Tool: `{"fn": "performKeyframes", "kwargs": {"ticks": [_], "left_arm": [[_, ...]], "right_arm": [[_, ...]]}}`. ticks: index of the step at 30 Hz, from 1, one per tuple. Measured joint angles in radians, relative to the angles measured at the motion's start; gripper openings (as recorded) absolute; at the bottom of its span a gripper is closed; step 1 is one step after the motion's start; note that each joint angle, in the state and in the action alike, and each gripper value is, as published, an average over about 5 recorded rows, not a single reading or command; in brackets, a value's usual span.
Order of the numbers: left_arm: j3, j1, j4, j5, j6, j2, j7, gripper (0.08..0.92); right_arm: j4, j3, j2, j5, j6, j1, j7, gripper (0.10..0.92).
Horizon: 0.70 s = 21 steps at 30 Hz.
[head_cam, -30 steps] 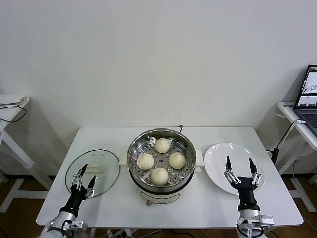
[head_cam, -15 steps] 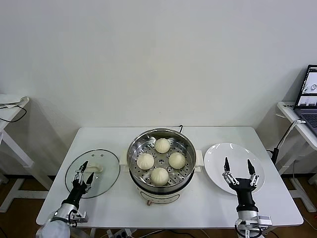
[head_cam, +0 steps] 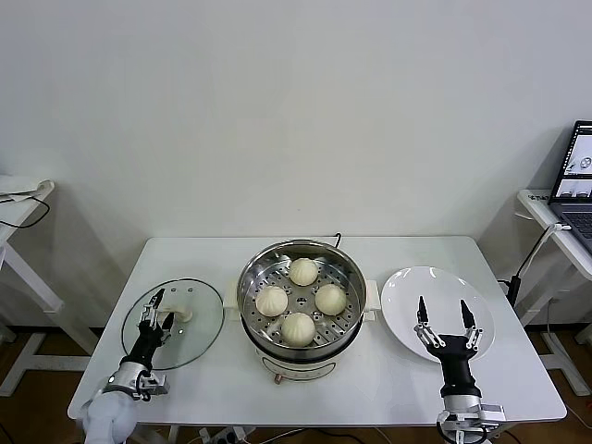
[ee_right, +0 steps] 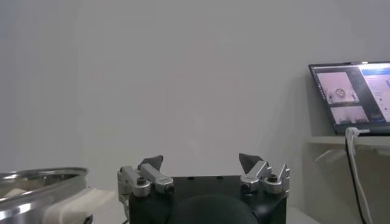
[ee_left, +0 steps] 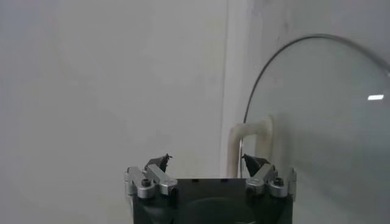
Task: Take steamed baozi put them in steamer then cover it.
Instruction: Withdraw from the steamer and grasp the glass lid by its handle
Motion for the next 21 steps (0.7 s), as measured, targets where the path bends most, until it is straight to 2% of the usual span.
{"fn": "performKeyframes", "kwargs": {"ticks": [6,21], "left_arm": [[0.001,-0.034,0.036,0.011,0.008,-0.001,-0.015,0.792],[-0.001,-0.045,0.070,0.030,-0.005,-0.004,-0.058,0.368]], "right_arm": [[-0.009,-0.004,0.000,-0.007,0.003,0.004,-0.002,0.823],[-0.042,-0.017,0.001,-0.015,0.010,0.028,-0.002,0.823]]}}
